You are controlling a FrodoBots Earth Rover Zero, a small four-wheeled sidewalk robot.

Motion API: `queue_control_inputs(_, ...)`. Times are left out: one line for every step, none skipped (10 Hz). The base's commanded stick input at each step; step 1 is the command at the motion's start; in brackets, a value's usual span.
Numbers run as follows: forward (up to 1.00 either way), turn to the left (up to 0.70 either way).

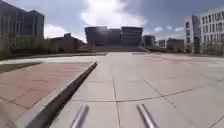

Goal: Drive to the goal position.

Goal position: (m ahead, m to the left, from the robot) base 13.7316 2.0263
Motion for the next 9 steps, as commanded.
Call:
queue_control_inputs(0.70, 0.00)
queue_control_inputs(0.70, 0.00)
queue_control_inputs(0.70, -0.10)
queue_control_inputs(0.70, -0.31)
queue_control_inputs(0.70, -0.35)
queue_control_inputs(0.70, -0.35)
queue_control_inputs(0.70, -0.25)
queue_control_inputs(0.70, -0.09)
queue_control_inputs(0.70, 0.00)
